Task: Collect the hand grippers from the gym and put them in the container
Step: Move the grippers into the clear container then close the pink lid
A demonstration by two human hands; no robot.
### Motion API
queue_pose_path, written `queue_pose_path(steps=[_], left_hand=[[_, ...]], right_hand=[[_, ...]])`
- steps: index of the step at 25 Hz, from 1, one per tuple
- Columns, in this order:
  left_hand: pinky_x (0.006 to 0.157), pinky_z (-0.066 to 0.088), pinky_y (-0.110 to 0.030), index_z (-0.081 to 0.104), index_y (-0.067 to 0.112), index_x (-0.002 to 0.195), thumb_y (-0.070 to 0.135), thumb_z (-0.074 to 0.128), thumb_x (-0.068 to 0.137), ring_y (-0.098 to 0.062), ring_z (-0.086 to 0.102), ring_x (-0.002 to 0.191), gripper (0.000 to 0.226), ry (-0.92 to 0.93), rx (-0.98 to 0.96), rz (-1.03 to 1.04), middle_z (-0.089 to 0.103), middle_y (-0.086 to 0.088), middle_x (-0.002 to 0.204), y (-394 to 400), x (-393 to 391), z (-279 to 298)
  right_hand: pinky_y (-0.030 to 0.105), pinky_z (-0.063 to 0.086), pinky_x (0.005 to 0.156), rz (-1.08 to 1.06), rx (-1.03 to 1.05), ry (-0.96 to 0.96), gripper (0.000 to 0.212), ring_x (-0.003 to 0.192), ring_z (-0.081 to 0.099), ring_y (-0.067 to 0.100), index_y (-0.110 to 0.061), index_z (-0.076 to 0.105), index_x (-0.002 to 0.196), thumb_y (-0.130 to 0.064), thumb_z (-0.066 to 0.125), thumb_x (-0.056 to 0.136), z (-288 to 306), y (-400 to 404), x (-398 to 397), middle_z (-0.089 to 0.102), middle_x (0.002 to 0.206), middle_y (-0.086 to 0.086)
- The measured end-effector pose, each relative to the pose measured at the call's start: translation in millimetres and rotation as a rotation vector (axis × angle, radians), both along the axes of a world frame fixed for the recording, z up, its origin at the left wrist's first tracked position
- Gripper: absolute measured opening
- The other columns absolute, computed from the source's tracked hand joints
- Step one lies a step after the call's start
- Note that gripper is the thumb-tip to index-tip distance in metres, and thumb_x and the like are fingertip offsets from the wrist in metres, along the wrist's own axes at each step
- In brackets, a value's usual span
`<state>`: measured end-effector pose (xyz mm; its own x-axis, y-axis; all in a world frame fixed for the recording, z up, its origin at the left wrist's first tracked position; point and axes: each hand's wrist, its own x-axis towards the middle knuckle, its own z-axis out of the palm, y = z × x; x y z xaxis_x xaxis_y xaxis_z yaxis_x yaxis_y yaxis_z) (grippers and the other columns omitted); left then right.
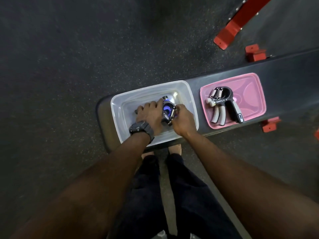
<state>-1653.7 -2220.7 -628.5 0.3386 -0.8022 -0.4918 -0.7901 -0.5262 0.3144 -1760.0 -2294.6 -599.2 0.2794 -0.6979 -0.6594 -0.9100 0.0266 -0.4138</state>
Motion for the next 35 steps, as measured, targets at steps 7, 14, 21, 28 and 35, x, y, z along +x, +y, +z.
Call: queue_pose_path(steps=[7, 14, 21, 28, 35], left_hand=[[0.088, 0.05, -0.049, 0.006, 0.033, 0.151, 0.056, 0.072, 0.071, -0.042, 0.051, 0.115, 0.106, 0.175, 0.027, 0.534, 0.047, -0.019, 0.128, 19, 3, 22], [0.095, 0.044, -0.05, 0.011, 0.031, 0.153, 0.034, 0.071, 0.08, -0.046, 0.042, 0.125, 0.094, 0.11, 0.144, 0.871, 0.037, -0.025, 0.136, 29, -5, 9], [0.097, 0.041, -0.048, 0.007, 0.023, 0.155, 0.034, 0.068, 0.084, -0.046, 0.042, 0.12, 0.095, 0.025, 0.072, 0.942, 0.035, -0.024, 0.135, 25, -15, -9], [0.099, 0.041, -0.045, 0.013, 0.038, 0.153, 0.035, 0.064, 0.088, -0.048, 0.049, 0.112, 0.083, 0.093, 0.041, 0.977, 0.04, -0.026, 0.129, 30, -9, -3], [0.098, 0.041, -0.042, 0.015, 0.035, 0.153, 0.034, 0.064, 0.088, -0.046, 0.044, 0.118, 0.081, 0.053, 0.099, 0.918, 0.034, -0.024, 0.134, 23, -11, -1]], right_hand=[[0.039, 0.05, 0.091, 0.017, -0.027, -0.018, 0.039, 0.112, 0.063, 0.035, -0.011, 0.057, 0.126, -0.003, 0.053, 0.088, 6, -10, 0, 0.069, 0.119, 0.015], [0.039, 0.048, 0.088, 0.152, 0.017, 0.112, 0.042, 0.11, 0.061, 0.04, -0.007, 0.056, 0.116, -0.033, 0.069, 0.086, -14, -8, 10, 0.064, 0.118, 0.02], [0.033, 0.046, 0.076, -0.073, 0.036, 0.136, 0.04, 0.105, 0.065, 0.035, -0.012, 0.07, 0.104, -0.039, 0.078, 0.076, -34, 0, 20, 0.069, 0.111, 0.014], [0.041, 0.052, 0.086, 0.152, -0.191, 0.164, 0.04, 0.109, 0.065, 0.04, -0.013, 0.059, 0.125, -0.019, 0.065, 0.086, -23, -13, 24, 0.067, 0.115, 0.018], [0.04, 0.05, 0.079, 0.799, -0.531, 0.181, 0.034, 0.107, 0.067, 0.038, -0.007, 0.048, 0.127, -0.014, 0.056, 0.095, -18, -33, 29, 0.068, 0.114, 0.016]])
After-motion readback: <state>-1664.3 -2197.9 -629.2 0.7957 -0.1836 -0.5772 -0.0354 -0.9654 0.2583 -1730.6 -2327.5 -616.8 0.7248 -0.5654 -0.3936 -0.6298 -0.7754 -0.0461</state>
